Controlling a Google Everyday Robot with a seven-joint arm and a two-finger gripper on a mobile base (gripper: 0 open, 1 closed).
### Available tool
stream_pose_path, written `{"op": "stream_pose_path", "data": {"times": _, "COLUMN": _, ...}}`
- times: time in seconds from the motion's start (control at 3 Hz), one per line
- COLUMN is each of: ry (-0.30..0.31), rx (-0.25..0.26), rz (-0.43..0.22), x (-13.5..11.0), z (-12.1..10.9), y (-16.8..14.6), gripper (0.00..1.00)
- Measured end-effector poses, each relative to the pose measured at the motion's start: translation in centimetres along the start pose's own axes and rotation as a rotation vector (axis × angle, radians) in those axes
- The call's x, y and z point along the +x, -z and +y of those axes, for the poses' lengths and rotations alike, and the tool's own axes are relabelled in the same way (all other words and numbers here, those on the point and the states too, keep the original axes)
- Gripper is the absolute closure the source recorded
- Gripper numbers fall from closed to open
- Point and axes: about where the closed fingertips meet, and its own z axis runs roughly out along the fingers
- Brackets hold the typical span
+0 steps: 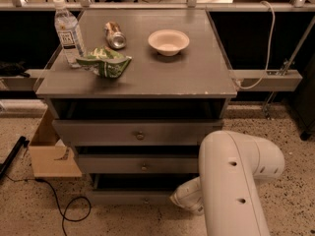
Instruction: Open bottom drawer
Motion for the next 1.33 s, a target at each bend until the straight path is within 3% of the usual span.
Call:
{"op": "stream_pose_path", "data": {"times": 0.67, "ry": -0.032, "rx": -0.018, "rz": 0.011, "x": 2.1, "z": 1.4, "y": 1.1, "gripper": 1.00}}
{"op": "stream_pose_path", "data": {"times": 1.33, "ry": 0.007, "rx": -0.043, "rz": -0.013, "x": 2.3, "z": 1.9, "y": 1.3, "gripper": 1.00}}
